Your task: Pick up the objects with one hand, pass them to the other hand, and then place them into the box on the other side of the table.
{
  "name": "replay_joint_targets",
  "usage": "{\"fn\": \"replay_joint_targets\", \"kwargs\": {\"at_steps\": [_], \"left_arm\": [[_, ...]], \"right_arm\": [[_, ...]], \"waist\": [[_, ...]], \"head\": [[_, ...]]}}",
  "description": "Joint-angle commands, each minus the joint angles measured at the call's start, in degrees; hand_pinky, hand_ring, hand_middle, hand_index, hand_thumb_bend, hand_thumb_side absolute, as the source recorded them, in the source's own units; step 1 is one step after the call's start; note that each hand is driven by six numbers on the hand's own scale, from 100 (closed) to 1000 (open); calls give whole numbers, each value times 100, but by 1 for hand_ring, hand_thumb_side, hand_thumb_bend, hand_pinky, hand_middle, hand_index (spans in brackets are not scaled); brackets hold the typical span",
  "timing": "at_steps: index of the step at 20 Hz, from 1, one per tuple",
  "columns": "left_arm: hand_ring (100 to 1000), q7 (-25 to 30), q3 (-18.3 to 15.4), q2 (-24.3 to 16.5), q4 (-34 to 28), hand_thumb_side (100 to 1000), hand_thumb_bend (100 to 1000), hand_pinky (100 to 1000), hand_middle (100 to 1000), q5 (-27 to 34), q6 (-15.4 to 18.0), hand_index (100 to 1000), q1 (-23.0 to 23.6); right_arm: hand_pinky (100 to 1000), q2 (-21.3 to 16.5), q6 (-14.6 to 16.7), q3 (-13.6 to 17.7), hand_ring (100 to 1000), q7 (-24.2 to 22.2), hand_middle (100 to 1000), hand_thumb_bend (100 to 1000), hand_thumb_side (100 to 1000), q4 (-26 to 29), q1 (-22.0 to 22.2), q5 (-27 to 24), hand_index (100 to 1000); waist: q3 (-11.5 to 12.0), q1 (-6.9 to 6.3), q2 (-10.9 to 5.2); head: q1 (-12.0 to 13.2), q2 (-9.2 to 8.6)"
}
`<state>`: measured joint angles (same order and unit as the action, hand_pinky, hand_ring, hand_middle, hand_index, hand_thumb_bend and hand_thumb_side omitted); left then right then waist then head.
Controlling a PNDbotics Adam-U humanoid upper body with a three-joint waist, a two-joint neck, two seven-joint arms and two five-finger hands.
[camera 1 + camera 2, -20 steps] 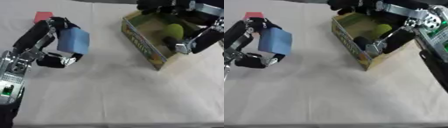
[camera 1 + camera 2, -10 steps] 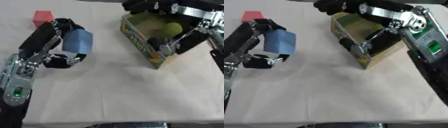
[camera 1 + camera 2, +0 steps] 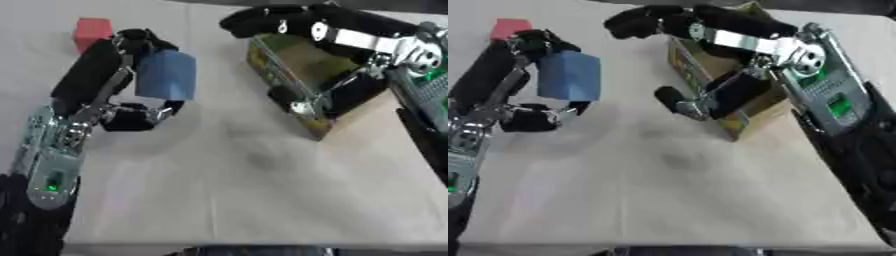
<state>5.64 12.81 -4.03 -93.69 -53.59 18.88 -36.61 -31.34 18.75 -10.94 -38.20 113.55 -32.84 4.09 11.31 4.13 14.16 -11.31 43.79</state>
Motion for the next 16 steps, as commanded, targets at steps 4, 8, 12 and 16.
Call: {"fn": "replay_joint_targets", "kwargs": {"at_steps": [4,8,12,16], "left_arm": [[465,-179,22,133,-242,100,100,409,462,-26,76,534,-128],[474,-289,87,151,-236,100,100,424,467,-253,247,540,-223],[474,-417,133,211,-171,100,100,424,467,-532,375,540,-286],[475,-440,145,274,-70,100,100,426,468,-686,418,541,-310]], "right_arm": [[853,226,-126,100,994,149,952,100,100,104,-159,355,972],[884,527,-291,116,1000,-48,1000,100,101,-40,-226,603,995],[888,806,-285,179,1000,-98,1000,100,107,-281,-331,994,1000],[904,942,-106,183,1000,-65,1000,100,118,-453,-364,1330,999]], "waist": [[45,74,-172],[100,131,-131],[190,206,-78],[220,241,-52]], "head": [[-136,33],[-232,33],[-314,33],[-343,33]]}}
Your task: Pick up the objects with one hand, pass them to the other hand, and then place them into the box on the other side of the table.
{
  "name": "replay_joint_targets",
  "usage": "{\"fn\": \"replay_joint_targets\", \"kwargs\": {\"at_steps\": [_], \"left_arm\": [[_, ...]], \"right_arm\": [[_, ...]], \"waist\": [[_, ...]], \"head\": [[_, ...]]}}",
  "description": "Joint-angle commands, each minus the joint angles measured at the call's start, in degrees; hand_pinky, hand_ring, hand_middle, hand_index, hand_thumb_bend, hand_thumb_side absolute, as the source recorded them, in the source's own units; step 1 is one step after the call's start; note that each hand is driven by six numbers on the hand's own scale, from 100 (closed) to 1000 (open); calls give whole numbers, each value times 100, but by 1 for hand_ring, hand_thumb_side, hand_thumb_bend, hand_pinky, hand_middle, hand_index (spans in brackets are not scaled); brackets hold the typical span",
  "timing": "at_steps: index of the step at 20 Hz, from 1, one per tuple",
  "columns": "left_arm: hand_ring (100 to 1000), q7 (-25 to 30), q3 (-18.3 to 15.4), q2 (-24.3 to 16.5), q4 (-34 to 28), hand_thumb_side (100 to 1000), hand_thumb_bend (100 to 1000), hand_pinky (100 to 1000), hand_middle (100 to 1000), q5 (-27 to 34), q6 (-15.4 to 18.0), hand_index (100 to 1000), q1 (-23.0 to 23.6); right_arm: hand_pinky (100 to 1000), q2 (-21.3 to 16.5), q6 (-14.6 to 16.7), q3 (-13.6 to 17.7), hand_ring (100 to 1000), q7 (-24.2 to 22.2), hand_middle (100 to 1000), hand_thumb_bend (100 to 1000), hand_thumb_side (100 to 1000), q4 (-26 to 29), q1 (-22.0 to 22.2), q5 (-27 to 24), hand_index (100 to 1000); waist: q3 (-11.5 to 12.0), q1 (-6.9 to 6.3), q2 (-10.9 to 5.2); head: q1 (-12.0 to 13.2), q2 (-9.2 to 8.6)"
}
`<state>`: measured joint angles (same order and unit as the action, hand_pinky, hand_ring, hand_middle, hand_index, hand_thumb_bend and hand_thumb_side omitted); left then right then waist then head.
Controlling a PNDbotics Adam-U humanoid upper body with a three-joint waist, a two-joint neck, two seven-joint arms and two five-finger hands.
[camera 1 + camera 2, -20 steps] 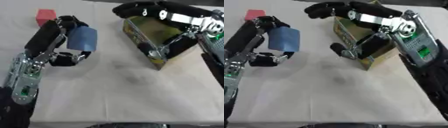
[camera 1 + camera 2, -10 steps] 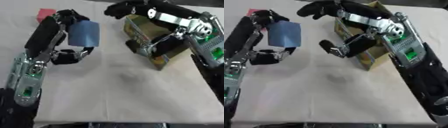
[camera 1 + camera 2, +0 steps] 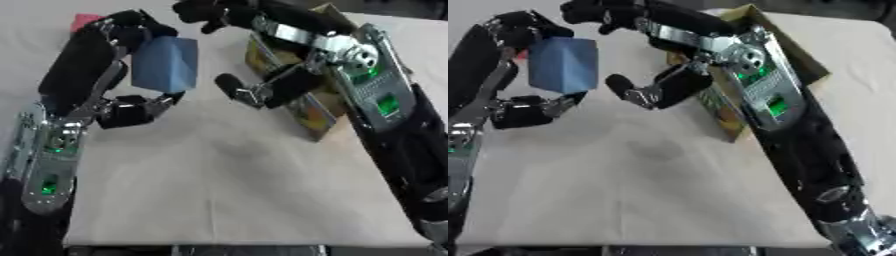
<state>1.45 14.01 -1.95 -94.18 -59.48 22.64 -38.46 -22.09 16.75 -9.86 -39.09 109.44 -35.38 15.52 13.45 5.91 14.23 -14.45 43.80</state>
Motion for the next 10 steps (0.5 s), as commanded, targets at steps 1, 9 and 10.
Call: {"fn": "replay_joint_targets", "kwargs": {"at_steps": [1,9,10], "left_arm": [[476,-24,22,90,-5,100,100,427,469,-141,52,542,-137],[476,-18,21,268,105,100,100,427,469,-390,94,542,-181],[476,-12,14,282,118,100,100,427,469,-417,87,542,-177]], "right_arm": [[909,46,131,77,1000,49,1000,100,113,-78,-119,247,998],[898,144,89,152,1000,419,927,197,100,-159,-178,351,986],[897,151,74,159,996,424,908,223,100,-165,-178,342,981]], "waist": [[13,70,-53],[26,78,-26],[28,77,-23]], "head": [[-27,32],[-30,32],[-32,32]]}}
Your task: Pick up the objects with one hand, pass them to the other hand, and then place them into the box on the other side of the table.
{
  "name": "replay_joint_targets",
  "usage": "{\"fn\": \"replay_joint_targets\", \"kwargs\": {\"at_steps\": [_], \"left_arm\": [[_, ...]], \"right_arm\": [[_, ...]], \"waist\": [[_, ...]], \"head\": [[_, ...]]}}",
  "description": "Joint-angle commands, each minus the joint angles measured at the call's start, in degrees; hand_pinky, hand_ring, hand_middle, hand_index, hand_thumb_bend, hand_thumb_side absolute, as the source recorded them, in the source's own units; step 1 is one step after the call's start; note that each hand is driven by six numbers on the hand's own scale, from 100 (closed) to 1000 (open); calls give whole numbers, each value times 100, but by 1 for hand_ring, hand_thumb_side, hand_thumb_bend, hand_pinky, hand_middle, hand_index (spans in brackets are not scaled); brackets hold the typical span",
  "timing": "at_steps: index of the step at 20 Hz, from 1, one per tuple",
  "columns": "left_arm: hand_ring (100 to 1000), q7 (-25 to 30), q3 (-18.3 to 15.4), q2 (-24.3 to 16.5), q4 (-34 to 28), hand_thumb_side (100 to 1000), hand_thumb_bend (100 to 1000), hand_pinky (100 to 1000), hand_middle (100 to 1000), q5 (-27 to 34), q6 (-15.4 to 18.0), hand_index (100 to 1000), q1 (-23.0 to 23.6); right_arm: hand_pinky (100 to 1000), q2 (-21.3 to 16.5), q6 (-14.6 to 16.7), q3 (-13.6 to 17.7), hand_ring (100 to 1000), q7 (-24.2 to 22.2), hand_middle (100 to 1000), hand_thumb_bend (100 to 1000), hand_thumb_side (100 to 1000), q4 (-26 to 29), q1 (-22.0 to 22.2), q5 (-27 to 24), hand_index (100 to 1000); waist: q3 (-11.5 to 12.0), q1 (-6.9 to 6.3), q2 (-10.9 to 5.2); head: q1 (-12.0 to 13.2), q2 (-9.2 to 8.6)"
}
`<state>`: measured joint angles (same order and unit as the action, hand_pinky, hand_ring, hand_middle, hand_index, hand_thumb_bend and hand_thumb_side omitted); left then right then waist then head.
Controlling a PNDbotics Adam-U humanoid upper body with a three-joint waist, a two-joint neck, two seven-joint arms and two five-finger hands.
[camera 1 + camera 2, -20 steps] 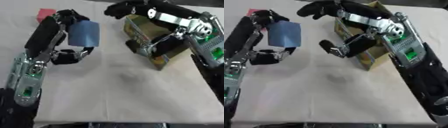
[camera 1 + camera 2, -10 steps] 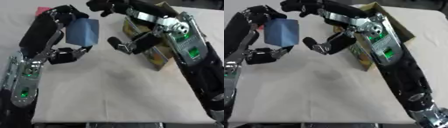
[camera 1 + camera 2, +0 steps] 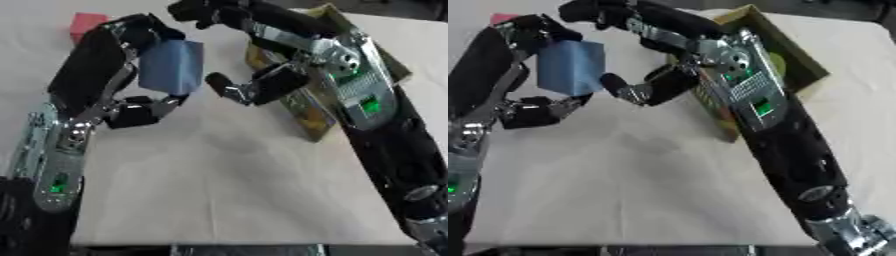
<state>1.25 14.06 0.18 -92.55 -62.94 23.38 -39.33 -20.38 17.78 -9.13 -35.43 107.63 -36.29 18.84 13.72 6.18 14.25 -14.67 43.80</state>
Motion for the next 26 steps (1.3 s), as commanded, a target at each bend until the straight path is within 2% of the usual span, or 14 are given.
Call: {"fn": "replay_joint_targets", "kwargs": {"at_steps": [1,5,14,22,26], "left_arm": [[475,15,1,83,-31,100,100,426,469,-101,2,541,-87],[473,51,-45,141,8,100,100,421,467,-188,-86,540,-65],[470,37,-138,194,-47,100,100,418,465,-316,-311,538,-87],[461,14,-265,356,-173,100,100,403,458,-380,-695,532,-95],[462,53,-266,401,-238,100,100,404,461,-366,-877,535,-126]], "right_arm": [[897,-13,-46,94,993,68,899,232,100,17,-87,-5,980],[890,-2,-91,132,985,62,847,290,100,58,-79,-80,972],[924,31,-84,107,1000,-32,886,310,100,60,-24,-46,976],[919,103,-35,122,1000,76,883,348,100,85,-12,121,966],[916,140,-31,90,1000,158,881,324,100,71,-6,236,964]], "waist": [[2,50,-21],[9,47,-15],[2,67,-3],[-20,113,23],[-38,125,26]], "head": [[-12,32],[-13,32],[-11,32],[26,31],[39,32]]}}
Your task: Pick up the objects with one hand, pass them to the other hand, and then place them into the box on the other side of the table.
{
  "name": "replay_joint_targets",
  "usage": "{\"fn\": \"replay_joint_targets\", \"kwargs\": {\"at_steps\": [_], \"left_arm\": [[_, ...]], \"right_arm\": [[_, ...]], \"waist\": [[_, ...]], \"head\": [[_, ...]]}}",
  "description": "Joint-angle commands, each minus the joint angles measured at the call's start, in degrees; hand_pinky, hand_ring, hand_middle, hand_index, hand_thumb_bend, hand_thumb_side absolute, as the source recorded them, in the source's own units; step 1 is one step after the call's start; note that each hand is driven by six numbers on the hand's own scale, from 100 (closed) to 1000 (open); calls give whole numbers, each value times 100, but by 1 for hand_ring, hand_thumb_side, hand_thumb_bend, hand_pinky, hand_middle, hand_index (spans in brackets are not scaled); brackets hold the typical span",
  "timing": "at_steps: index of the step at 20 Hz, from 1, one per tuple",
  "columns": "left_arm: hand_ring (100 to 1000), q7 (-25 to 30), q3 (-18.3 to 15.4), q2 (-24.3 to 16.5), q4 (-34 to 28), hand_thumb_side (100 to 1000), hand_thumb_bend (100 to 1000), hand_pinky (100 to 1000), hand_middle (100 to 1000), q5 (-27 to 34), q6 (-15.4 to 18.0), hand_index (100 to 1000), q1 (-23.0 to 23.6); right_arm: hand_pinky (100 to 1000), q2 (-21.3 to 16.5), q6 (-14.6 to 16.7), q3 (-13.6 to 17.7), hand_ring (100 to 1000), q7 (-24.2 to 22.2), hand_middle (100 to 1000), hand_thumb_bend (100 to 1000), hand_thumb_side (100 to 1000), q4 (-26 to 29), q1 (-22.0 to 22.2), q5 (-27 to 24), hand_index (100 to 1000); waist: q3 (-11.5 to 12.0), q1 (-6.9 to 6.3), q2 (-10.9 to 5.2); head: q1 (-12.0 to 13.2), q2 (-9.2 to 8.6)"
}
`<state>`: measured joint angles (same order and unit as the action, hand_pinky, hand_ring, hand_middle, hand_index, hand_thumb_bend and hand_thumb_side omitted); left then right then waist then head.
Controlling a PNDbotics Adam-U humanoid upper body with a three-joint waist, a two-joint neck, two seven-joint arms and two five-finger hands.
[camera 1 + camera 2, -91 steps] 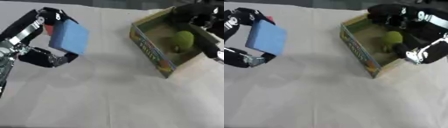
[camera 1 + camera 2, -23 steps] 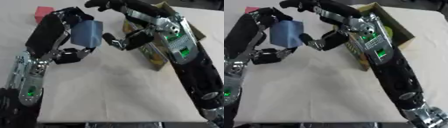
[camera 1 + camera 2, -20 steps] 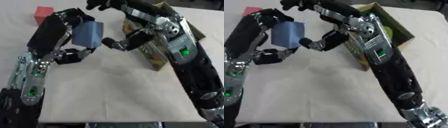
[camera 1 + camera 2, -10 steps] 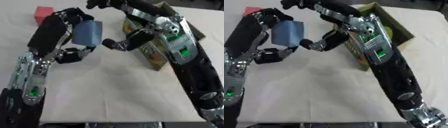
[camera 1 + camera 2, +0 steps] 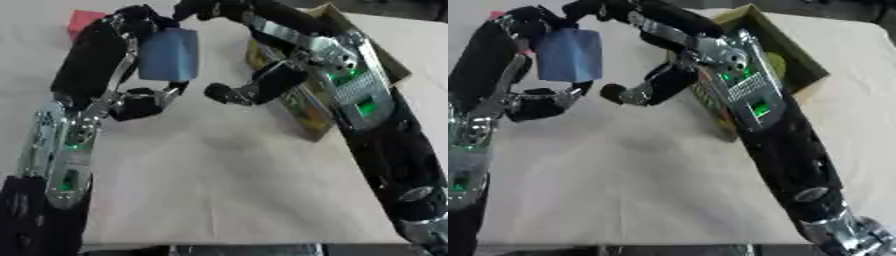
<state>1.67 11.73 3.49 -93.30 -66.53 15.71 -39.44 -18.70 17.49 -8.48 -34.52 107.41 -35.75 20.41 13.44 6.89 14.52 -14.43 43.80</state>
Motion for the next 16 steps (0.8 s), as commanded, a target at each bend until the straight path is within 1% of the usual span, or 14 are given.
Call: {"fn": "replay_joint_targets", "kwargs": {"at_steps": [1,4,8,10,14,16], "left_arm": [[463,22,-29,76,-180,100,100,405,461,-7,-150,536,-127],[465,84,4,100,-239,100,100,408,464,-12,-234,540,-162],[466,191,54,130,-347,100,100,409,467,-14,-288,543,-173],[467,245,85,134,-403,100,100,410,470,1,-294,546,-180],[463,363,149,135,-499,100,100,407,473,43,-310,551,-204],[462,425,187,137,-536,100,100,407,474,75,-306,554,-219]], "right_arm": [[917,-21,-10,22,1000,85,881,316,100,78,-58,101,964],[914,-8,-47,31,1000,173,878,312,100,52,-63,123,958],[907,15,-66,20,1000,247,873,280,100,21,-68,146,944],[897,30,-70,15,1000,290,859,260,100,15,-76,148,923],[888,49,-86,-3,998,439,851,267,100,32,-97,153,909],[886,56,-66,-22,998,467,852,256,100,39,-102,171,910]], "waist": [[-16,56,-4],[-38,61,-7],[-71,79,6],[-80,86,18],[-95,98,40],[-105,105,53]], "head": [[16,32],[32,32],[44,32],[50,32],[73,32],[94,26]]}}
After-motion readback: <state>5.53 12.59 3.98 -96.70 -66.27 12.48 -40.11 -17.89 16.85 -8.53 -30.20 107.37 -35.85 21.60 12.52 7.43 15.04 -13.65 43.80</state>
